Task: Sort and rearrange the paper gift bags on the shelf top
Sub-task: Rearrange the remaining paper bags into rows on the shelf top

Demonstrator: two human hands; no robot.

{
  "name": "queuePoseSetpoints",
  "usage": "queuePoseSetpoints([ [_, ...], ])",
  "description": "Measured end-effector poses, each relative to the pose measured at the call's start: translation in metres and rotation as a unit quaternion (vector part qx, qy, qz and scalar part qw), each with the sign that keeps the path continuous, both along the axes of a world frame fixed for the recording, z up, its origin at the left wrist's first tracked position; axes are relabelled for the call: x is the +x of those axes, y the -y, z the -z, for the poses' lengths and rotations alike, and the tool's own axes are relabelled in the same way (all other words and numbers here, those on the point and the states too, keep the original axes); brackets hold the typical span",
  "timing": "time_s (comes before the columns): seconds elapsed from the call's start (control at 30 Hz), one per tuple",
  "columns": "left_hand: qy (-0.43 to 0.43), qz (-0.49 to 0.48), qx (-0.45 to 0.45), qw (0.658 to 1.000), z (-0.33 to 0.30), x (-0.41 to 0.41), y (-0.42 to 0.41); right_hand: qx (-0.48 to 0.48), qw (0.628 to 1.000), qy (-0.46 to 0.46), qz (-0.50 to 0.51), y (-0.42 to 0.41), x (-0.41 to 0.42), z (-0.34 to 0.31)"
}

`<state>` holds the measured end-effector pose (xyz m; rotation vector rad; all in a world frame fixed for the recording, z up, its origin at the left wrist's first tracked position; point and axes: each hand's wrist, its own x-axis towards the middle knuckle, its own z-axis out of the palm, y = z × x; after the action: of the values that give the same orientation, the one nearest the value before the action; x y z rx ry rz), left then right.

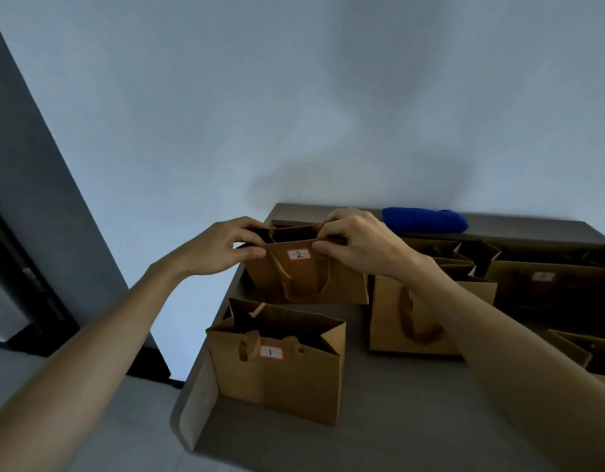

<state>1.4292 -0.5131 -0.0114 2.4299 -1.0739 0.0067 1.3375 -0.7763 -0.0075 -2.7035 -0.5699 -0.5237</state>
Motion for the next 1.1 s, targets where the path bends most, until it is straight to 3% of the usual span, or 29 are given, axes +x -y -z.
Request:
queuePoseSetpoints([
  [0.23, 0.005, 0.007, 0.007, 1.000, -0.010, 0.007, -0.008, 0.024, 1.000, -0.017, -0.005, -0.005, 0.000, -0.003],
  [0.53, -0.033, 0.051, 0.168, 0.984, 0.025, 0.006, -0.003, -0.013, 0.982, -0.186, -0.016, -0.011, 0.000, 0.050],
  [0.8, -0.035, 0.059, 0.241, 0.968, 0.029, 0.007, 0.003, 0.015, 0.979, -0.201, -0.034, -0.012, -0.004, 0.061],
  [1.1, 0.012, 0.077, 0.079, 0.994, 0.016, -0.014, 0.044, 0.062, 0.995, -0.071, 0.016, 0.027, -0.043, 0.054],
])
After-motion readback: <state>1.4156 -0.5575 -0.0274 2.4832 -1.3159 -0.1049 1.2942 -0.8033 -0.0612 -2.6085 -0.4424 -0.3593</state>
